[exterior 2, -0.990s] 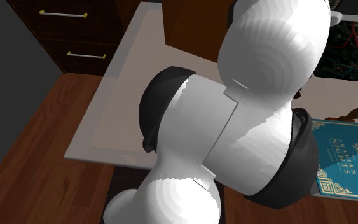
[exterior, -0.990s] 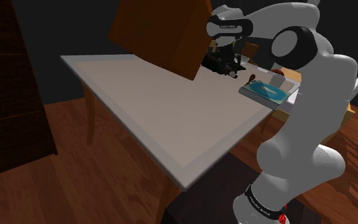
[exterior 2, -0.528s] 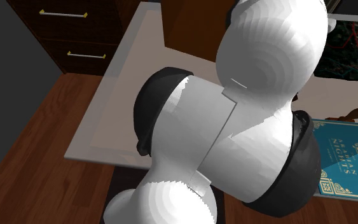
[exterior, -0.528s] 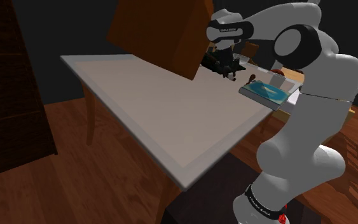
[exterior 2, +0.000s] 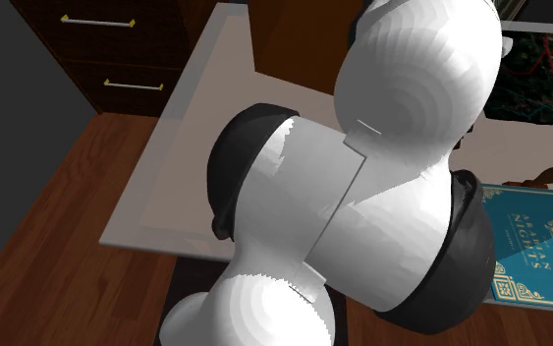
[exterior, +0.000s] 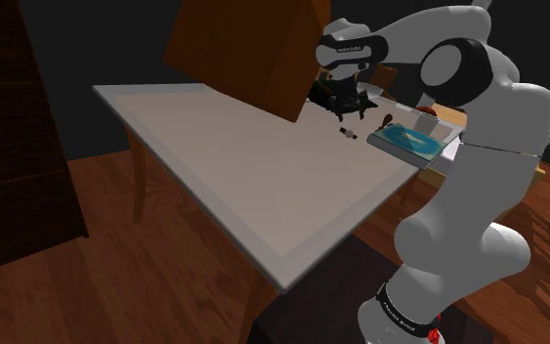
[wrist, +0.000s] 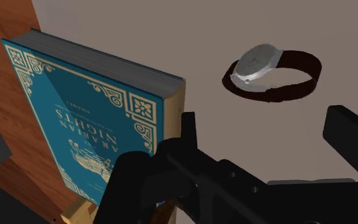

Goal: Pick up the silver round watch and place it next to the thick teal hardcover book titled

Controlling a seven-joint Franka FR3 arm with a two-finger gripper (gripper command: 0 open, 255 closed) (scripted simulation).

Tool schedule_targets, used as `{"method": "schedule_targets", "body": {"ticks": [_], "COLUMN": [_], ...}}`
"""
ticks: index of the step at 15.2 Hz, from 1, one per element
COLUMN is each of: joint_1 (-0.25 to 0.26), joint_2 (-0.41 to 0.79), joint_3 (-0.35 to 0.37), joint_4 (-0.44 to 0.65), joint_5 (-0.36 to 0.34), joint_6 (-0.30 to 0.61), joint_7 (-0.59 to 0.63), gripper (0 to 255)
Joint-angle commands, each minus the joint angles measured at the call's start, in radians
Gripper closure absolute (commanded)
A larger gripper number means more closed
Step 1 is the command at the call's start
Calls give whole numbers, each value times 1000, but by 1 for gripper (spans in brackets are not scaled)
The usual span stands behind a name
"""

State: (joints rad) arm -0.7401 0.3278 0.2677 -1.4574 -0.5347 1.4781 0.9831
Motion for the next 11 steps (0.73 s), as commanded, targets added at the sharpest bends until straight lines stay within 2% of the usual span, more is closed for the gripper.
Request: {"method": "schedule_targets", "body": {"ticks": [1, 3, 4, 8, 11], "joint_1": [7, -9, 8, 63, 63], "joint_2": [32, -3, 46, 112, 111], "joint_3": [5, 2, 3, 10, 10], "joint_4": [-29, -82, -2, 201, 201], "joint_5": [-2, 4, -5, -18, -18], "joint_6": [-8, 16, -19, -163, -163], "joint_7": [2, -4, -7, -28, -28], "gripper": [0, 0, 0, 0, 0]}}
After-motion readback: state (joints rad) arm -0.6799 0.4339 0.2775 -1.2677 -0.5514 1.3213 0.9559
